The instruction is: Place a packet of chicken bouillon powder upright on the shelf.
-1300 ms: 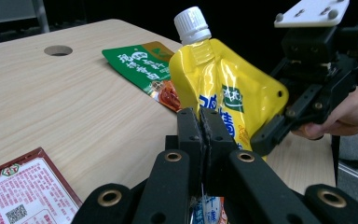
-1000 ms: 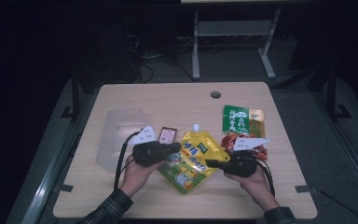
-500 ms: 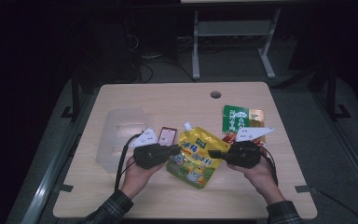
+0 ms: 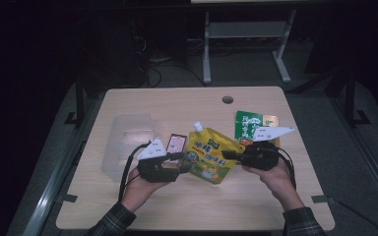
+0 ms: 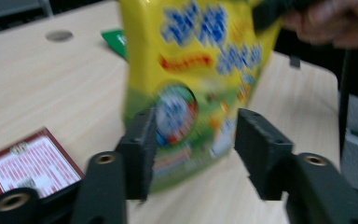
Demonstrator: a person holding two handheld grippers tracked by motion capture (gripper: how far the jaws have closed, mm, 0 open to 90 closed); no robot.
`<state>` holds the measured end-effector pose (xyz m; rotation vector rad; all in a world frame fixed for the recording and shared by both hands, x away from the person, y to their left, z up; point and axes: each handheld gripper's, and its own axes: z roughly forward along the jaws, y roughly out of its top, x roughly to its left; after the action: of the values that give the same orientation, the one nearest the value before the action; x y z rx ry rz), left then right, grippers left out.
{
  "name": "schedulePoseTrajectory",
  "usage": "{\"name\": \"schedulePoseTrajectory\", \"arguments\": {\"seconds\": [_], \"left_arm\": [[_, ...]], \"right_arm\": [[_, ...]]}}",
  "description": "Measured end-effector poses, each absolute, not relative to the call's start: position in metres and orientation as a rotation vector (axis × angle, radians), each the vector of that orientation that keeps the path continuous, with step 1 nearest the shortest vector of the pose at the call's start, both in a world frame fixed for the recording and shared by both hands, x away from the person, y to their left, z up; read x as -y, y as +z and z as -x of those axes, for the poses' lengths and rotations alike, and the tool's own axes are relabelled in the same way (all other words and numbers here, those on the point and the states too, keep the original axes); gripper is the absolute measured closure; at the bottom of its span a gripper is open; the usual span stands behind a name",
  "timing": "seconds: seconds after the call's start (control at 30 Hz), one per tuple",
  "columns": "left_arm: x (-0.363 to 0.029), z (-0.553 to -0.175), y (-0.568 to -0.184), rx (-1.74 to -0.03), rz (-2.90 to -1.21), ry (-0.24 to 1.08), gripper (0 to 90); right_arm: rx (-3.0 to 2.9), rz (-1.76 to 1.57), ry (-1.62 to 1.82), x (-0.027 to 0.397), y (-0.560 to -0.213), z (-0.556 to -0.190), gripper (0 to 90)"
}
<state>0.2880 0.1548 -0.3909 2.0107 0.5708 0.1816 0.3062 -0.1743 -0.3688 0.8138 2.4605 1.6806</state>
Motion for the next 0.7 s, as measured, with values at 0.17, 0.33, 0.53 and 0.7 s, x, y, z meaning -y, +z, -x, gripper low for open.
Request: {"name": "schedulePoseTrajectory", "arguments": {"seconds": [0.17,0.33,0.53,0.7], "left_arm": [[-0.157,-0.273,-0.405,-0.558,-2.108,0.144,33.4],[-0.161,-0.258,-0.418,-0.559,-2.156,0.128,26.2],[-0.161,-0.244,-0.433,-0.579,-2.167,0.117,17.6],[-0.154,-0.24,-0.437,-0.542,-2.202,0.137,16.0]], "right_arm": [[-2.449,-0.84,1.668,0.169,-0.363,-0.313,90.0],[-2.451,-0.865,1.637,0.163,-0.361,-0.321,90.0],[-2.457,-0.916,1.594,0.152,-0.358,-0.33,90.0],[-2.456,-0.922,1.584,0.143,-0.35,-0.337,90.0]]}}
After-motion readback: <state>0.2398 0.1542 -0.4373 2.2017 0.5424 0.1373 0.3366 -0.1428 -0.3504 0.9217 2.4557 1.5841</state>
